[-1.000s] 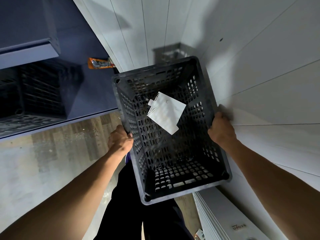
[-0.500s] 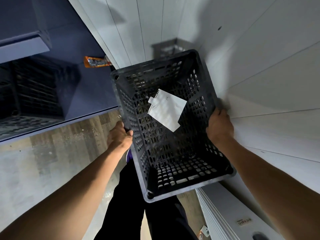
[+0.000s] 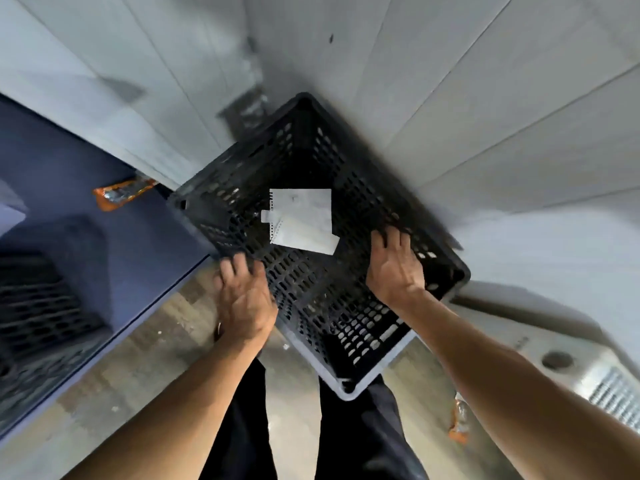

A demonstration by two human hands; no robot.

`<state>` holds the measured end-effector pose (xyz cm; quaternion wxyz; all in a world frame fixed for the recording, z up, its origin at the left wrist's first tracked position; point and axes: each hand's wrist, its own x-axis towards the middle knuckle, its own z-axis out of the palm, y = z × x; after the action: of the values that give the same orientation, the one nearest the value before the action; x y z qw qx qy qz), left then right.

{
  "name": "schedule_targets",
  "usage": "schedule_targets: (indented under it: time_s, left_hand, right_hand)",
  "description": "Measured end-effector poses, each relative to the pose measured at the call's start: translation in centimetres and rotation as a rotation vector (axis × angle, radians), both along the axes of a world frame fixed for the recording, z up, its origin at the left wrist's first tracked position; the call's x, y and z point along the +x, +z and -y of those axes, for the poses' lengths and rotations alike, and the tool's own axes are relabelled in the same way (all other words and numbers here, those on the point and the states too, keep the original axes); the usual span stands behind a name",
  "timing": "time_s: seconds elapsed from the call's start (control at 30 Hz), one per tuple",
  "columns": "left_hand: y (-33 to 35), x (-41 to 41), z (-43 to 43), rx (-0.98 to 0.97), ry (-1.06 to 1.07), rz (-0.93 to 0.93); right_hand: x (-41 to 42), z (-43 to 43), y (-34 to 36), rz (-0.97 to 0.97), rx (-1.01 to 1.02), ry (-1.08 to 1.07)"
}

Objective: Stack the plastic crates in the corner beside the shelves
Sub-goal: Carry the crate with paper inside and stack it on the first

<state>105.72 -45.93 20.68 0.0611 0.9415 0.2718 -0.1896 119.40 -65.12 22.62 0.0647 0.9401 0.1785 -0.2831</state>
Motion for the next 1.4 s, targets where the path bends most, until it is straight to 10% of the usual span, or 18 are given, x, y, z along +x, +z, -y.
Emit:
schedule_targets:
  time_s: [0.6, 1.4]
  left_hand:
    - [-3.6, -2.6, -5.7, -0.254, -0.774, -0.012]
    - [-3.9, -1.9, -4.0, -0.199, -0.903, -0.085]
  right_hand:
    - [-19.4, -4.2, -4.9, -0.068, 0.186, -0.550]
    - [-24.8, 0.7, -6.2, 0.196, 0.229, -0.211]
